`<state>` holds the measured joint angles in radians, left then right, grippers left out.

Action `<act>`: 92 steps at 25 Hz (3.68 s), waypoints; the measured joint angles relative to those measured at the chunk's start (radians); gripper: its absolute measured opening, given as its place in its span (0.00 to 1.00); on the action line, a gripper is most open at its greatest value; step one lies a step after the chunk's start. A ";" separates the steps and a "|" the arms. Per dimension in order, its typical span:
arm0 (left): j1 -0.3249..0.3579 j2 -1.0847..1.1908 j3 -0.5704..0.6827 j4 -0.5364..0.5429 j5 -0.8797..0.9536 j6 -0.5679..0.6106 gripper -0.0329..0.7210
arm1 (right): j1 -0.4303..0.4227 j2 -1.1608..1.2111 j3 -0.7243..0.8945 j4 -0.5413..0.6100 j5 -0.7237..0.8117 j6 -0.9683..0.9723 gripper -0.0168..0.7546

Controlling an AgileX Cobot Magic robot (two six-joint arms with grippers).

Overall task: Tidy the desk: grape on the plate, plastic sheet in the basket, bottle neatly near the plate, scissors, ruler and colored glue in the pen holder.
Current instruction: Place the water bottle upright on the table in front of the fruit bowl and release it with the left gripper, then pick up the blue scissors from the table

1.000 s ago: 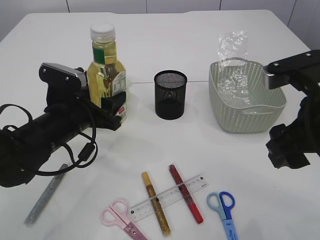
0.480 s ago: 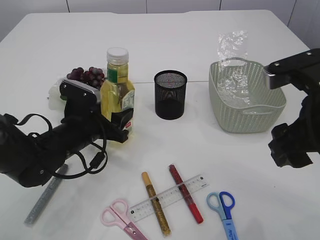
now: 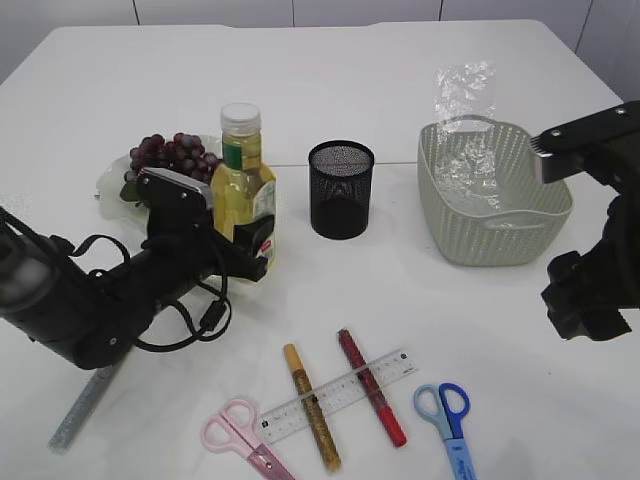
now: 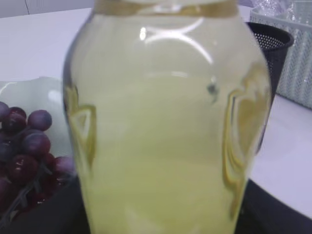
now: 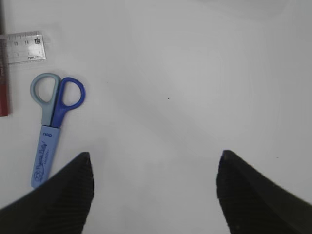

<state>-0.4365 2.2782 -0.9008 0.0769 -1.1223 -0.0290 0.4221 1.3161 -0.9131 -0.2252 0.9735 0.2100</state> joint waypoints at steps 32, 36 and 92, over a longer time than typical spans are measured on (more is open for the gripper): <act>0.004 -0.257 -0.013 0.127 -0.022 -0.026 0.84 | 0.000 0.000 0.000 -0.009 0.018 0.001 0.77; 0.004 -0.352 -0.013 0.118 -0.022 -0.026 0.83 | 0.000 0.000 0.000 -0.009 0.026 0.001 0.77; 0.171 -0.992 -0.006 -0.192 2.098 -0.026 0.70 | 0.103 0.051 0.000 0.249 0.070 0.066 0.67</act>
<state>-0.2653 1.2857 -0.9064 -0.1150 0.9757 -0.0546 0.5255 1.3666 -0.9131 0.0236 1.0434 0.2757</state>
